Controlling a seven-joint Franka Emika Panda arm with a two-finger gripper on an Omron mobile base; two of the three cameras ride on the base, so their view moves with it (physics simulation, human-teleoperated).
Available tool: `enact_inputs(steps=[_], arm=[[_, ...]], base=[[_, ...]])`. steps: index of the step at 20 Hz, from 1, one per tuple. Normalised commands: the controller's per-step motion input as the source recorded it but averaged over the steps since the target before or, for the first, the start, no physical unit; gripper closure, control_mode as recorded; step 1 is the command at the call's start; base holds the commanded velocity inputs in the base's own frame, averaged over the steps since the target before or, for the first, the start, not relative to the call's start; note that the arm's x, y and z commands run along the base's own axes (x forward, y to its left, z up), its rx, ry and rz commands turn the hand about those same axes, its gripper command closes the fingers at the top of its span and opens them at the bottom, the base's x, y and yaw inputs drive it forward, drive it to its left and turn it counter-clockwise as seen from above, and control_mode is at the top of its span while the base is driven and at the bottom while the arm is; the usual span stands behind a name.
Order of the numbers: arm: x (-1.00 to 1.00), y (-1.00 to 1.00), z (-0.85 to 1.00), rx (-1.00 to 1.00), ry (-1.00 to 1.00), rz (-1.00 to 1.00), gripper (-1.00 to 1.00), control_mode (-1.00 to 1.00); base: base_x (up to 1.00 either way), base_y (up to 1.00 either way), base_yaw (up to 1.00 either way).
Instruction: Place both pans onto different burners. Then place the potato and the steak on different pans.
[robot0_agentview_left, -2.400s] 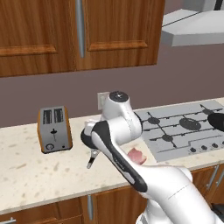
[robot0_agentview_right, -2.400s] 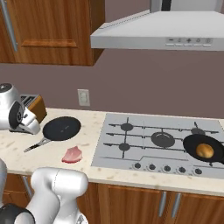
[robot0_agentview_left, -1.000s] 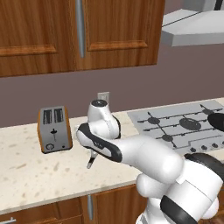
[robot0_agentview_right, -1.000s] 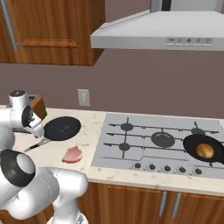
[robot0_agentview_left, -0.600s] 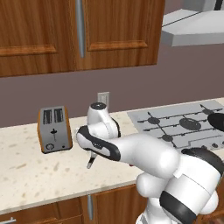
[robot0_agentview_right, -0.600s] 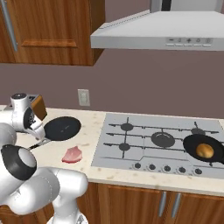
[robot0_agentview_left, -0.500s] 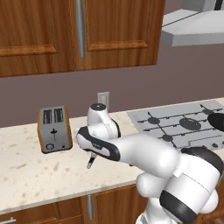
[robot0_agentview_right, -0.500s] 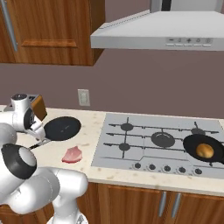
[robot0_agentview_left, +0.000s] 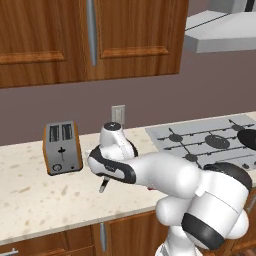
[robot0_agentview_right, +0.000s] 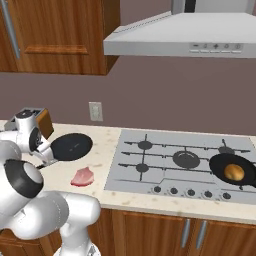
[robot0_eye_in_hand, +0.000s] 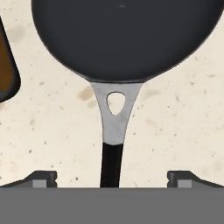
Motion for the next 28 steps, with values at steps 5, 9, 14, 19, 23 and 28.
enact_inputs(steps=[5,9,14,19,23,28], arm=[[0.06,0.0,-0.1,0.0,0.0,0.0,-1.0,-1.0],[0.03,-0.03,-0.13,0.0,0.0,0.0,-1.0,-1.0],[0.04,-0.02,-0.18,0.0,0.0,0.0,-1.0,-1.0],[0.06,0.0,-0.22,0.0,0.0,0.0,-1.0,-1.0],[0.15,0.0,-0.2,0.0,0.0,0.0,-1.0,-1.0],[0.13,0.0,-0.16,0.0,0.0,0.0,-1.0,-1.0]], base=[[0.0,0.0,0.0],[0.0,0.0,0.0],[0.0,0.0,0.0],[0.0,0.0,0.0],[0.0,0.0,0.0],[0.0,0.0,0.0]])
